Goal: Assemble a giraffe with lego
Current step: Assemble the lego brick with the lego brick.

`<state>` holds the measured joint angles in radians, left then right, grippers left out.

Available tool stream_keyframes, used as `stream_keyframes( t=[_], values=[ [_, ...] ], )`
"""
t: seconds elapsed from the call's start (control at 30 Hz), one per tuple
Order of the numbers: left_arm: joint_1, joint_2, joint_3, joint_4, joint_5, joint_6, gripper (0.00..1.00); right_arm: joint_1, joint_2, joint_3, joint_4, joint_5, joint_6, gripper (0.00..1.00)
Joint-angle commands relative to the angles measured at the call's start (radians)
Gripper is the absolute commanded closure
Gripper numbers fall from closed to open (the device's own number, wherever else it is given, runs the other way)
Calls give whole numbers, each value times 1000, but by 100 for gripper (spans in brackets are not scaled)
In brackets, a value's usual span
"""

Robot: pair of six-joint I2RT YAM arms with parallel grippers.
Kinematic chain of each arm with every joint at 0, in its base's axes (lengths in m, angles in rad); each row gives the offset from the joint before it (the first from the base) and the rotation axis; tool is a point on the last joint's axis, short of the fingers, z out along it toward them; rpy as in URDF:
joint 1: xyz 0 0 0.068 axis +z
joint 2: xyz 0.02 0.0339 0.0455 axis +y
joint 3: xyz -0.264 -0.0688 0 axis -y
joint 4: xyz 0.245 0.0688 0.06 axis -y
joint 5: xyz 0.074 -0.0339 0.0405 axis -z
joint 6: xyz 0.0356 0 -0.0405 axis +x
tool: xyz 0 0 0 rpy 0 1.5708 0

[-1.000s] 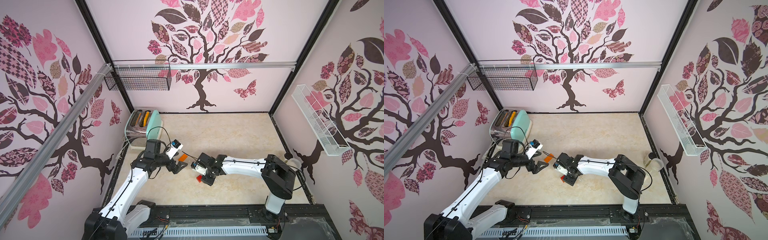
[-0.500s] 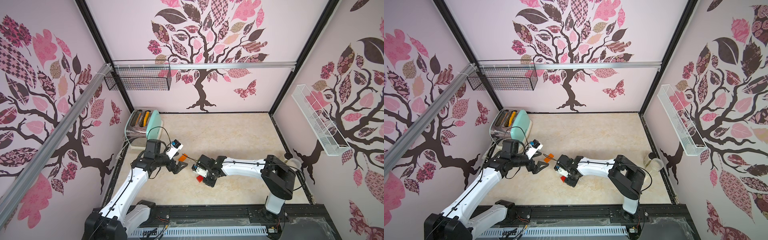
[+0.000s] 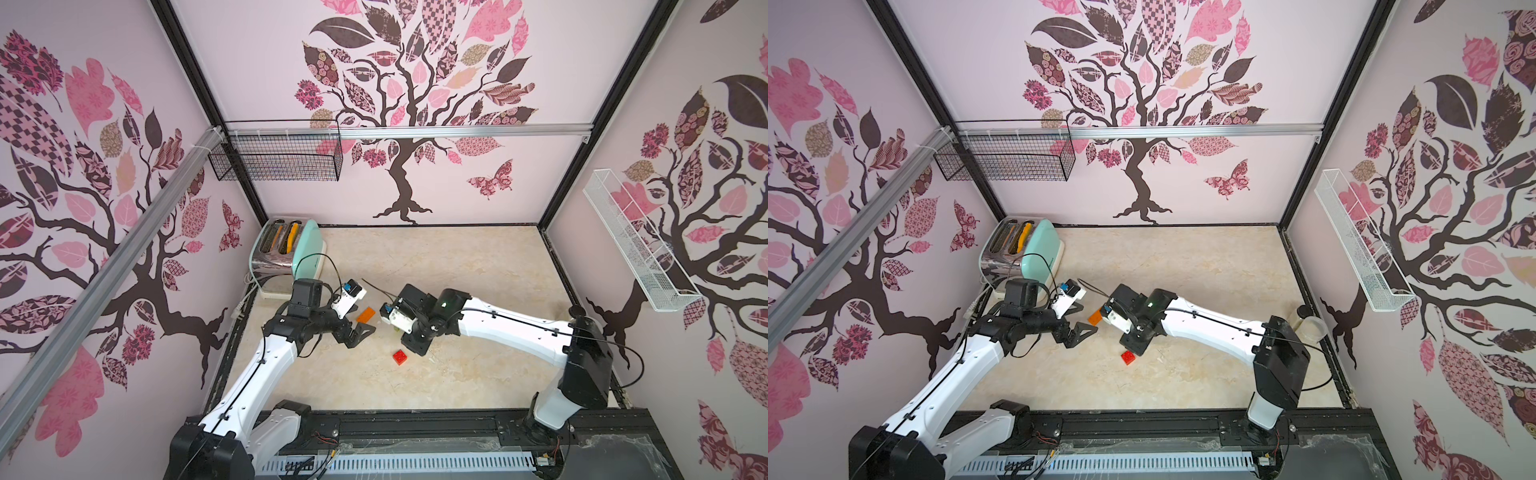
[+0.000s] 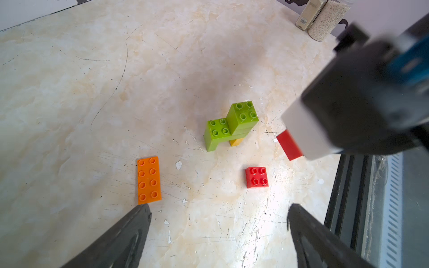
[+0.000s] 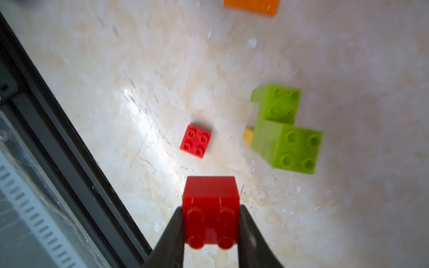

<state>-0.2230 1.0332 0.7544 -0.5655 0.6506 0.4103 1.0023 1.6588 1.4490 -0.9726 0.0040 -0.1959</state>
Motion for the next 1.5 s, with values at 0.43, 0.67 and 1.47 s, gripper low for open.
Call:
stream_keyframes(
  t=[0.43, 0.67, 1.47],
  values=[
    [6, 0, 0, 9, -31, -11, 2, -119, 175, 240, -162, 4, 1, 84],
    [6, 1, 0, 6, -26, -5, 2, -120, 230, 260, -169, -11, -5, 84],
    [4, -1, -15, 21, -17, -10, 2, -142, 350, 325, -228, -9, 19, 84]
  ],
)
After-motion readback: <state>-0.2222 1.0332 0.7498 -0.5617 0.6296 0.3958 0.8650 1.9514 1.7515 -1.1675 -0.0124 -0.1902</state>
